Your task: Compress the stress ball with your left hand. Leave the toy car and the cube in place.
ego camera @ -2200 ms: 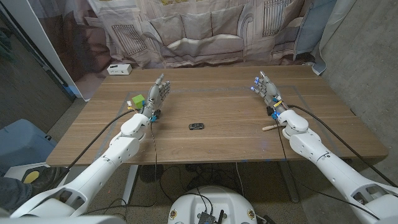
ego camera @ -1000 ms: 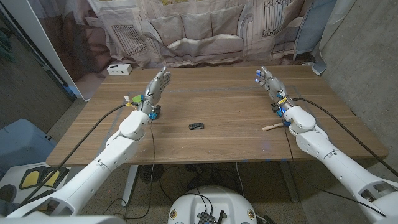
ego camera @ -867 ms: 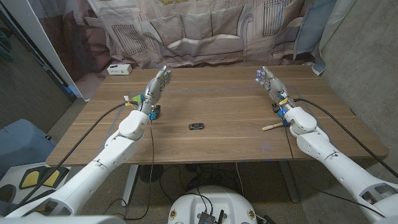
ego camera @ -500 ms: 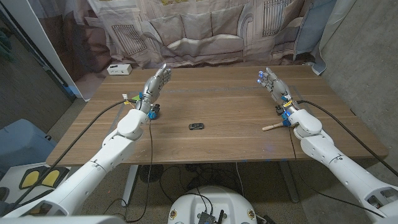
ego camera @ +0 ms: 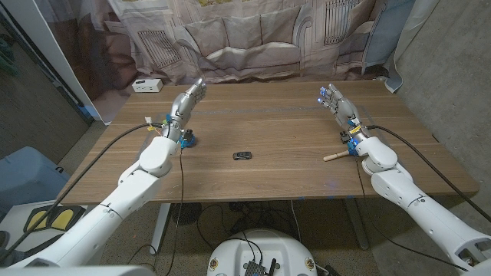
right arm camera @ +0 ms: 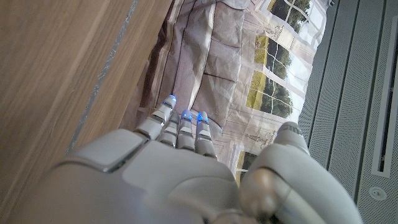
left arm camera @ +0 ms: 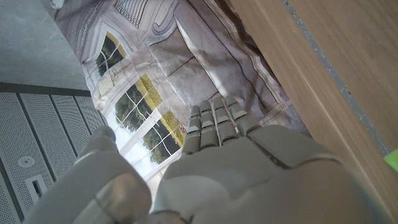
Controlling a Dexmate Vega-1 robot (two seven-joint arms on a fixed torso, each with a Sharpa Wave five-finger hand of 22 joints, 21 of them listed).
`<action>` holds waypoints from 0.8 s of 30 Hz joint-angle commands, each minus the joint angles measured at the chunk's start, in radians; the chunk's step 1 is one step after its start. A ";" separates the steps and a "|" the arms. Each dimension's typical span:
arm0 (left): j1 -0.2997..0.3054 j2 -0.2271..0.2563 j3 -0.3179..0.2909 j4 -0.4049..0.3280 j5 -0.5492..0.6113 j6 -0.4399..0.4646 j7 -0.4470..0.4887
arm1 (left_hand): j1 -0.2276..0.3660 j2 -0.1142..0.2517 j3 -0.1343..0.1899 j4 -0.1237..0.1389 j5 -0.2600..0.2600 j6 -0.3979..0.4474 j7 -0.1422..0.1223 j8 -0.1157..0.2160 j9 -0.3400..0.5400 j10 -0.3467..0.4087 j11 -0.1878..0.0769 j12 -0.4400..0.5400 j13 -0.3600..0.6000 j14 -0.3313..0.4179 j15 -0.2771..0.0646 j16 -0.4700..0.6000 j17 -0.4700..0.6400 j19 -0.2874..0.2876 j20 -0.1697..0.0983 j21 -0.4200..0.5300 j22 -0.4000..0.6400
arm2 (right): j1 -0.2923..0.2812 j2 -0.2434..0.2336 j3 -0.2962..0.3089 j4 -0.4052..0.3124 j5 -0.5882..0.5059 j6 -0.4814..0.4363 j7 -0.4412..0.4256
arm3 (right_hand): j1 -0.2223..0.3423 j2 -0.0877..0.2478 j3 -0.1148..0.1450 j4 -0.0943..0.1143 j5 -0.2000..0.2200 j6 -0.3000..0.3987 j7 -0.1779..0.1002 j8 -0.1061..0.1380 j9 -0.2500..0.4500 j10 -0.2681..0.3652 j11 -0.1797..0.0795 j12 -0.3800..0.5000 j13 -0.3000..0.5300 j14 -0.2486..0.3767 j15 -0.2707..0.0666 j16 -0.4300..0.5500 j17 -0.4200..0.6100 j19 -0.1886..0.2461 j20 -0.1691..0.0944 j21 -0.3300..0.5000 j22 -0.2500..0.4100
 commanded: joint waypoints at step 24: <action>0.065 0.078 -0.078 -0.054 0.291 0.058 0.152 | 0.061 0.045 0.033 -0.035 -0.004 0.046 -0.012 0.000 0.002 0.038 -0.008 0.006 0.003 0.051 -0.004 0.000 0.004 0.059 0.015 -0.004 0.003 | -0.062 0.026 -0.013 -0.121 -0.093 -0.036 -0.146 | 0.005 0.008 -0.002 -0.008 0.003 0.024 0.006 0.003 0.001 0.021 0.005 0.008 -0.007 0.024 0.005 0.008 -0.001 0.035 0.012 0.014 0.001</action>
